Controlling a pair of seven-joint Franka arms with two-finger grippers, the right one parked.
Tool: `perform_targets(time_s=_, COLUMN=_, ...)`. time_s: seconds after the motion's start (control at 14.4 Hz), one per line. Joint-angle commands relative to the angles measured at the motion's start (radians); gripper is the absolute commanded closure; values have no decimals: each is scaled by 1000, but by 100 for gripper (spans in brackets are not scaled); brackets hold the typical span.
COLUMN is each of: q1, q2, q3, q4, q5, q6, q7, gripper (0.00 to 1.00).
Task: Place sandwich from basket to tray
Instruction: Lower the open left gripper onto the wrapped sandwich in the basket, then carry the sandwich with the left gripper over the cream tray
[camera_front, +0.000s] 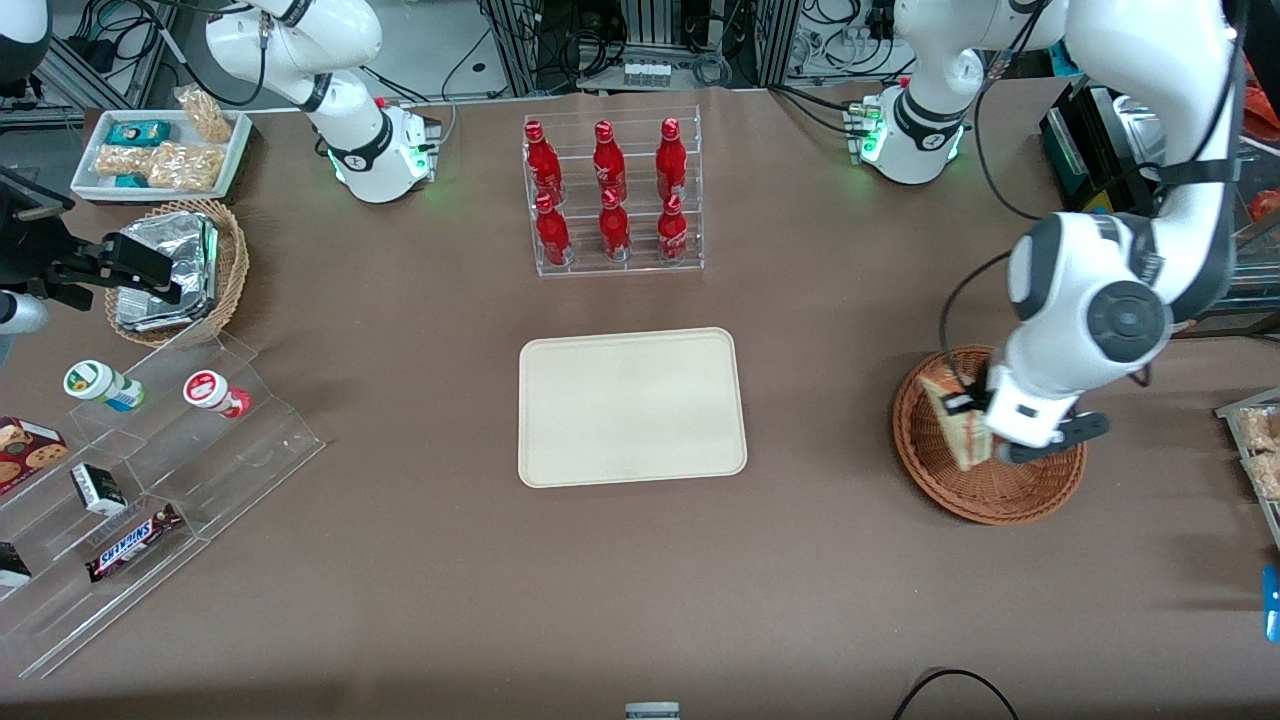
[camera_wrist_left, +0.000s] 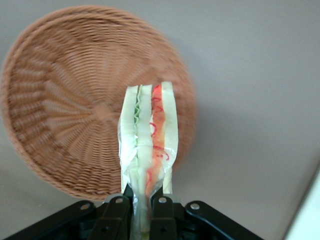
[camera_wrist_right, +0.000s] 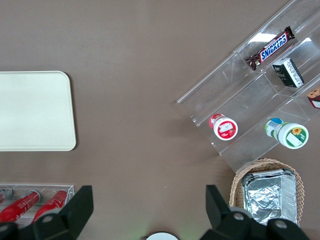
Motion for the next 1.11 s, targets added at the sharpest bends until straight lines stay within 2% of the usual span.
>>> perform_targets(time_s=0.0, q1=-103, q2=90, q3=6, q4=91, q5=1, q6=-20, q7=-14, gripper=94)
perform_targets(time_s=0.14, q1=-191, q2=148, q3=0, q4=145, q5=1, q6=-14, q7=-67, gripper=97)
perform_targets(time_s=0.35, q1=-313, q2=252, q3=-1, q4=243, q5=-57, q6=41, q7=-155, gripper=98)
perform_targets(time_s=0.49, q1=-399, q2=309, q3=-1, q4=292, q5=-63, q6=73, q7=-240, gripper=98)
perform_targets(time_s=0.83, q1=-541, q2=381, q3=-1, q4=338, q5=-65, q6=201, q7=-399, gripper=98)
perform_targets(time_s=1.04, q1=-578, q2=417, q3=-6, q4=338, q5=-66, q6=293, q7=-443, gripper=97)
